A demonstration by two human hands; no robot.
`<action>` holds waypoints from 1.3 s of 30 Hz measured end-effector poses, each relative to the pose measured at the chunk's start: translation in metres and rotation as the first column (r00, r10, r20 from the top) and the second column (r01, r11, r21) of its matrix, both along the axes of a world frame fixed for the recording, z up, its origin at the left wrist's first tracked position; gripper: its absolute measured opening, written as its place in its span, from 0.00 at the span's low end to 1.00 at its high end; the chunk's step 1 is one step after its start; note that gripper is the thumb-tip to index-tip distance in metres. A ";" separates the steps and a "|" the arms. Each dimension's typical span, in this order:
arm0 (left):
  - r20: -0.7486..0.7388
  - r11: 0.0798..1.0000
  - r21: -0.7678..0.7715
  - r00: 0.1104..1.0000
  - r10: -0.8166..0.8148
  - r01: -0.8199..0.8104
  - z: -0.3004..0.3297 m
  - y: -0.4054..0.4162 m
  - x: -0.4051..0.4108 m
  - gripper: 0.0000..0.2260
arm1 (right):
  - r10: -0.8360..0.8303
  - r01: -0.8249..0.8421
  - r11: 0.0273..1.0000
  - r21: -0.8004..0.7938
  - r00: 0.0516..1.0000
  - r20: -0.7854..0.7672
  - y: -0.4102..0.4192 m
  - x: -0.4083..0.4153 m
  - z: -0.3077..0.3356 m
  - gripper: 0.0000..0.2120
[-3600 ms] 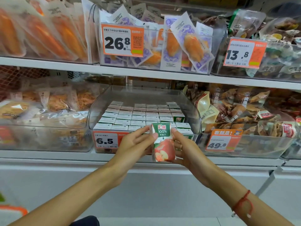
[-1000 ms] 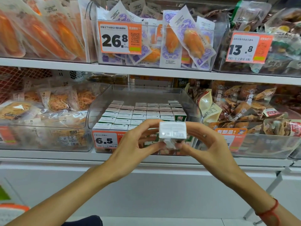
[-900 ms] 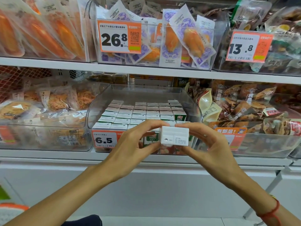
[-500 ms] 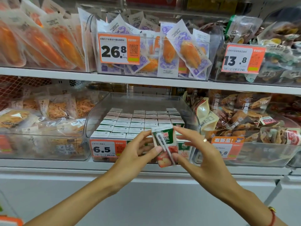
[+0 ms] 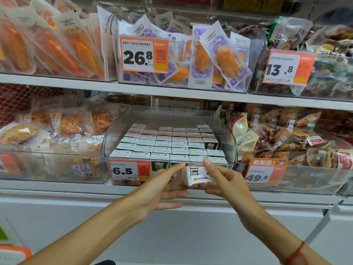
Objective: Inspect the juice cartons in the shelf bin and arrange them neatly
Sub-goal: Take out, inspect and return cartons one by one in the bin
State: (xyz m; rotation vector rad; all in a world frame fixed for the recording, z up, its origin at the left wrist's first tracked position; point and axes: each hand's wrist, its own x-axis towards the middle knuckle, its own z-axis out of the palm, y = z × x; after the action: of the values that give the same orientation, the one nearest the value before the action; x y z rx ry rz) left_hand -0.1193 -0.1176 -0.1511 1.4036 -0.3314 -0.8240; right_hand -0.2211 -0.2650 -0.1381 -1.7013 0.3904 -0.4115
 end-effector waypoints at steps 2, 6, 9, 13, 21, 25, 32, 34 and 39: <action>0.000 1.000 0.004 1.000 0.014 -0.014 0.000 -0.001 0.000 0.22 | -0.010 0.010 1.000 0.004 1.000 -0.025 0.000 0.000 -0.001 0.22; 0.059 0.996 -0.042 0.995 0.075 -0.072 0.002 -0.001 0.000 0.18 | 0.050 -0.048 0.998 0.046 0.998 -0.044 0.000 -0.001 0.000 0.21; 0.224 0.987 -0.120 0.966 0.128 -0.104 0.003 -0.003 -0.002 0.16 | 0.191 -0.173 0.954 0.246 0.980 -0.051 0.001 -0.003 0.002 0.17; 0.410 0.983 -0.165 0.901 0.140 -0.078 0.009 -0.007 -0.007 0.16 | 0.208 -0.214 0.940 0.265 0.977 0.051 0.004 -0.004 0.005 0.15; 0.223 0.985 -0.152 0.969 0.109 -0.076 0.019 -0.003 -0.007 0.08 | -0.028 0.309 0.703 -0.640 0.912 0.409 0.000 -0.005 0.000 0.24; 0.153 0.984 -0.167 0.987 -0.037 0.063 0.017 0.000 -0.006 0.20 | 0.080 0.350 0.415 -0.840 0.906 0.416 0.001 -0.001 -0.006 0.28; 0.114 0.974 -0.225 0.992 0.056 -0.029 0.008 0.004 0.006 0.22 | 0.162 -0.114 0.929 -0.352 0.981 0.110 0.006 -0.004 0.004 0.26; 0.124 0.970 -0.239 0.990 0.062 -0.031 0.007 0.005 0.010 0.22 | 0.149 -0.145 0.978 -0.149 0.989 0.014 0.003 -0.002 0.002 0.24; 0.135 0.949 -0.316 0.989 0.061 -0.016 0.006 0.006 0.013 0.24 | 0.138 -0.131 0.987 -0.090 0.988 0.073 -0.009 -0.001 -0.001 0.11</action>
State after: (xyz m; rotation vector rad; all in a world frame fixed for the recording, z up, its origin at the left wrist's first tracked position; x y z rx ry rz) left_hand -0.1059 -0.1113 -0.1451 1.1670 -0.5216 -0.6076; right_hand -0.2223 -0.2742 -0.1387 -1.7762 0.2011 -0.3999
